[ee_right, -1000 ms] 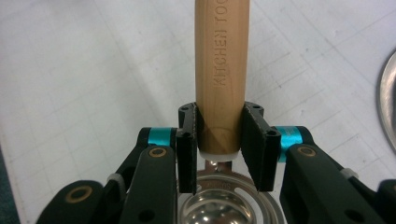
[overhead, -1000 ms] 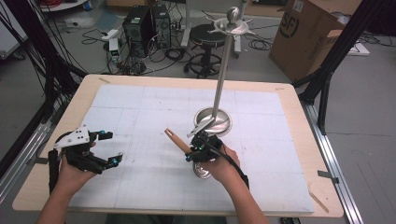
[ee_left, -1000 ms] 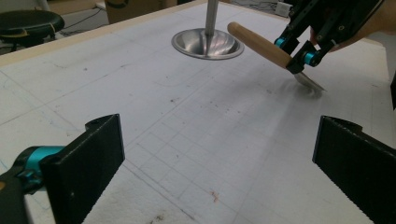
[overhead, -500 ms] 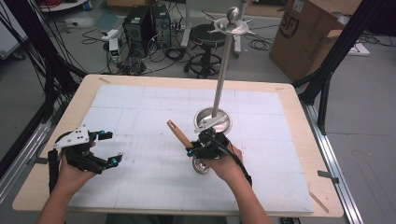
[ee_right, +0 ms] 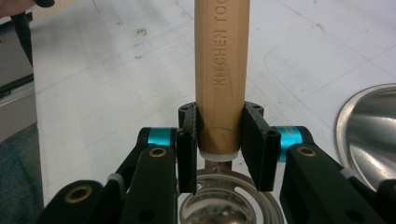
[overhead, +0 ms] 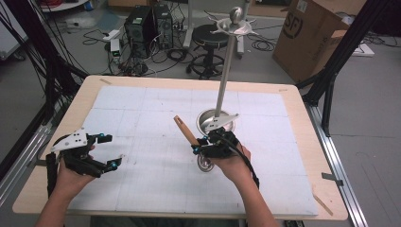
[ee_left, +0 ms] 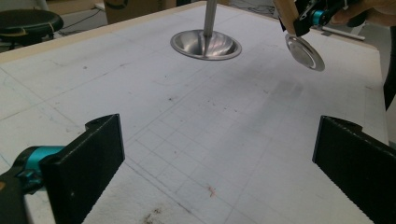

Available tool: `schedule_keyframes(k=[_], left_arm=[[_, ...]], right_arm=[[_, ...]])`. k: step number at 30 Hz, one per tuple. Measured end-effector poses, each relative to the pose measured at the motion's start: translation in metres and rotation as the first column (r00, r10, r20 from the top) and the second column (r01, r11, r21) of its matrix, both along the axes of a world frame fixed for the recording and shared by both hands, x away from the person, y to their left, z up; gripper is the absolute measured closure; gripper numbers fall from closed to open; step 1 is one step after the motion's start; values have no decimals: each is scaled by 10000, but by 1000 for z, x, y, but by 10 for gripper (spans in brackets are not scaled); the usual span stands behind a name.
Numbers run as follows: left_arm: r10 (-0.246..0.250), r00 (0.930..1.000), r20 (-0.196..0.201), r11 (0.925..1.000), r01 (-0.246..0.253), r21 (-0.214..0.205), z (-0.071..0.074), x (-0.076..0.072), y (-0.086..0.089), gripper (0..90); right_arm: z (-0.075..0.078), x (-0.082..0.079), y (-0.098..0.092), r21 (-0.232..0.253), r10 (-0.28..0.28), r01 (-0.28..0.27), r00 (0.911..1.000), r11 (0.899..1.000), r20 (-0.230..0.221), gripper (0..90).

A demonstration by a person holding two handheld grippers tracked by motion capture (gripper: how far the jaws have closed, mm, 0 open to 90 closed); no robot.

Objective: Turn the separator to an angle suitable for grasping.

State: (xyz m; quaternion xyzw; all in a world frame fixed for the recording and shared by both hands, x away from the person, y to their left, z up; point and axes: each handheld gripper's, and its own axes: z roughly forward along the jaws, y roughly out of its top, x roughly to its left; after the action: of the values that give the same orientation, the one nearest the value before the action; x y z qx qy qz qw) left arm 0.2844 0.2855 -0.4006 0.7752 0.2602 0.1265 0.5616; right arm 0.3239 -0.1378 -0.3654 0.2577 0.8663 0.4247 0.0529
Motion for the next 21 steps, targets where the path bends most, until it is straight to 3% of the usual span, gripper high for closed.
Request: schedule_keyframes(k=[7, 9, 10, 13, 21], left_arm=[[-49, 10000, 68, 10000, 50, -53, 2, 0, -1, 28], [-66, 9999, 90, 10000, 66, -50, 2, 0, -1, 28], [-56, 9999, 95, 10000, 56, -47, 2, 0, -1, 28], [-85, 9999, 122, 9999, 86, -89, 3, 0, 0, 28], [-65, 9999, 155, 9998, 68, -182, 4, 2, 1, 28]], right_arm=[[1, 0, -11, 256, -148, 143, 9997, 9996, 217, 685], [3, 0, -15, 472, -280, 264, 9991, 9985, 331, 685], [5, 1, -19, 832, -365, 331, 9986, 9960, 393, 685], [7, 2, -22, 1046, -406, 361, 9984, 9939, 405, 685], [13, 3, -24, 1079, -311, 244, 9977, 9939, 604, 684]])
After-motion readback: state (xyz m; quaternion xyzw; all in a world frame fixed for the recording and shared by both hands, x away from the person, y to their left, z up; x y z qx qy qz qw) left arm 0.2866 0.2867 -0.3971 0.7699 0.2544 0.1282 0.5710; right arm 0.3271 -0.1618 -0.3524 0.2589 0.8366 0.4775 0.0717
